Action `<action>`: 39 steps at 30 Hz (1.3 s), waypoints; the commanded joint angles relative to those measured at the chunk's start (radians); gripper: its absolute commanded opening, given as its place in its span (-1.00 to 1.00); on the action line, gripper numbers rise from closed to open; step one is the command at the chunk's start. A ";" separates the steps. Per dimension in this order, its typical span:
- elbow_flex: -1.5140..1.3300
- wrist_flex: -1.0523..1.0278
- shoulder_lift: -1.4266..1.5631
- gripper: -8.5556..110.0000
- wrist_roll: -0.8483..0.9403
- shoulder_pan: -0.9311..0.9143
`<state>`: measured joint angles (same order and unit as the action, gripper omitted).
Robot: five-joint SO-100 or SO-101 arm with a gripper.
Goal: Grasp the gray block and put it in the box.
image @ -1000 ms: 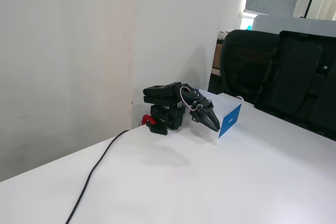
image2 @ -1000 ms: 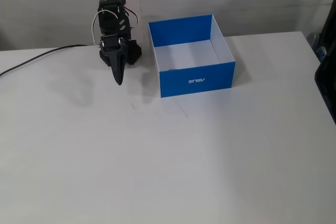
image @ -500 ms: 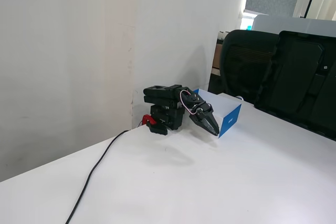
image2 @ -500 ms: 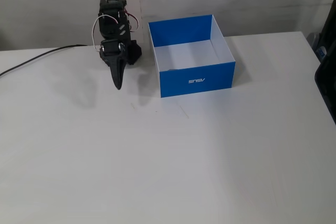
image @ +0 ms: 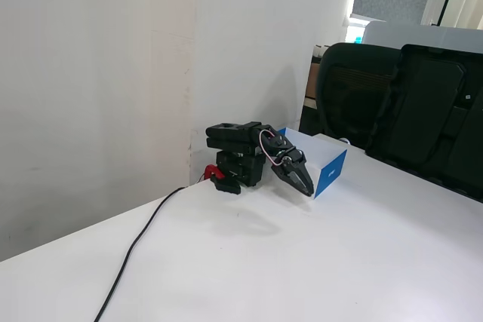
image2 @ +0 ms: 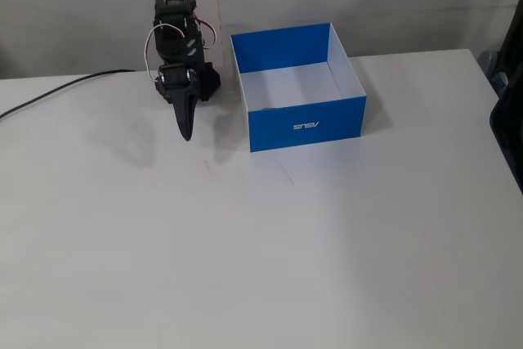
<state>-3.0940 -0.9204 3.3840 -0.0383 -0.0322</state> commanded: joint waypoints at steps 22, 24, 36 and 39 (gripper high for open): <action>-0.064 -0.104 0.012 -0.85 0.009 -0.051; -0.064 -0.104 0.012 -0.85 0.009 -0.046; -0.064 -0.104 0.011 -0.85 0.124 -0.084; -0.064 -0.104 0.011 -0.85 0.184 -0.107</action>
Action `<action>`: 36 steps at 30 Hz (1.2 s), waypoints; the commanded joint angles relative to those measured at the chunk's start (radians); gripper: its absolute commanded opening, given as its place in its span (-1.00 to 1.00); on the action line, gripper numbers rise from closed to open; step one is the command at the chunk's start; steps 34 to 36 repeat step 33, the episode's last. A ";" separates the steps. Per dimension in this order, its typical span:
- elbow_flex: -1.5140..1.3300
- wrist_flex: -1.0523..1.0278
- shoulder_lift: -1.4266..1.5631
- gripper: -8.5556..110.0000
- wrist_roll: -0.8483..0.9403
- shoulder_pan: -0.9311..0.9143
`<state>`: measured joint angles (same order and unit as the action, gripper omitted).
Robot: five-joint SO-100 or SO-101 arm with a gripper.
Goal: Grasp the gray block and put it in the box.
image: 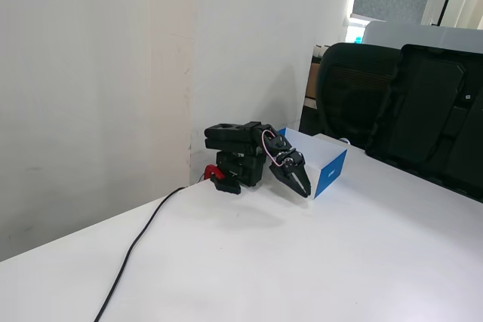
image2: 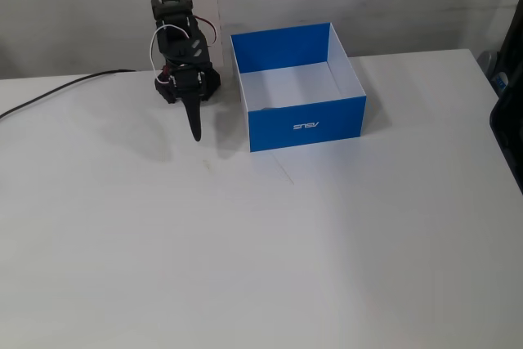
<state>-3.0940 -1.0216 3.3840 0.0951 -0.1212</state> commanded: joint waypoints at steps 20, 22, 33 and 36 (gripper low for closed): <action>-0.064 -0.012 0.011 -0.85 0.150 -0.029; -0.064 -0.012 0.011 -0.85 0.150 -0.029; -0.064 -0.012 0.011 -0.85 0.150 -0.031; -0.064 -0.012 0.011 -0.85 0.150 -0.031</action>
